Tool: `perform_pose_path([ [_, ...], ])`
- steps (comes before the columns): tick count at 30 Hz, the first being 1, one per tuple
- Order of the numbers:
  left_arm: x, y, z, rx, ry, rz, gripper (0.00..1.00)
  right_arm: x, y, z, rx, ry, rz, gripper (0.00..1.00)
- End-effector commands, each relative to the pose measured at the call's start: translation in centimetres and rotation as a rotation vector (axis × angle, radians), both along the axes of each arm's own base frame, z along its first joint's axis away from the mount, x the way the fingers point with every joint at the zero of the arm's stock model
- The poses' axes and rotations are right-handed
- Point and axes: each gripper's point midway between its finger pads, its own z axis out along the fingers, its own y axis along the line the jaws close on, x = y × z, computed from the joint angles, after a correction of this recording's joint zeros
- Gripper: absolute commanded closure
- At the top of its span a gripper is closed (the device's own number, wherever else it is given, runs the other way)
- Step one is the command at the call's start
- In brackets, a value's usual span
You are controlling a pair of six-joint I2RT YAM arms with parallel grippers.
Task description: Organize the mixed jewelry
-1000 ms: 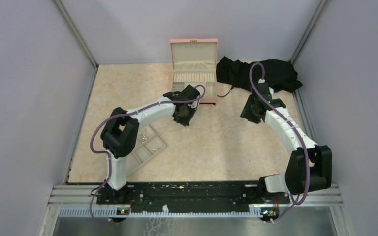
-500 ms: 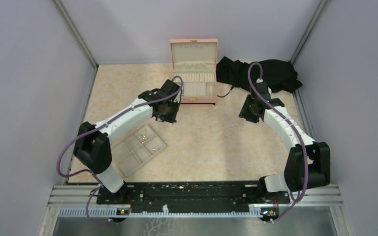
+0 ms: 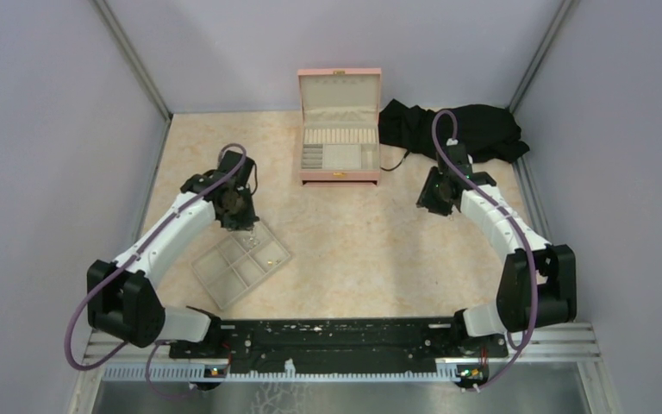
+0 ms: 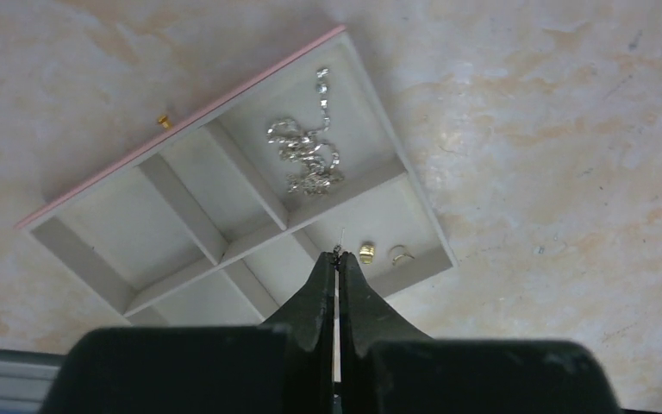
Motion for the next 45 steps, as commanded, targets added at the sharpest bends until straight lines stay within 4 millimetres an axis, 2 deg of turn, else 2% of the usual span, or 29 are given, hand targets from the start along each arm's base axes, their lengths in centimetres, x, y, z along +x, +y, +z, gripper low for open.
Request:
perform_pose_path([
  [1,-2.2,2.8,-0.8,0.013,0.054,0.209,1.00,1.9,0.6,1.6,0.023,-0.070,0.018,0.64],
  [9,-4.2,5.5,-3.8,0.072,0.133,0.403,1.00,1.8,0.8,1.4,0.031,-0.065,0.024,0.64],
  [20,-4.3,6.6,-5.6,0.071,0.130,0.457,1.00,1.6,0.8,1.3,0.033,-0.060,0.023,0.65],
  [25,-4.7,5.8,-5.6,0.027,0.146,0.429,1.00,1.6,0.8,1.4,0.033,-0.060,0.023,0.65],
  [29,-5.8,5.0,-5.7,-0.014,0.184,0.406,1.00,1.7,0.8,1.4,0.032,-0.063,0.022,0.65],
  [36,-6.7,3.4,-6.5,-0.103,0.222,0.396,1.00,1.8,0.8,1.1,0.034,-0.055,0.021,0.65],
  [40,-7.0,3.4,-7.0,-0.102,0.228,0.398,1.00,1.8,0.8,1.1,0.034,-0.055,0.021,0.65],
  [45,-6.6,3.4,-6.6,-0.104,0.211,0.397,0.58,1.7,0.8,1.3,0.034,-0.054,0.021,0.63],
])
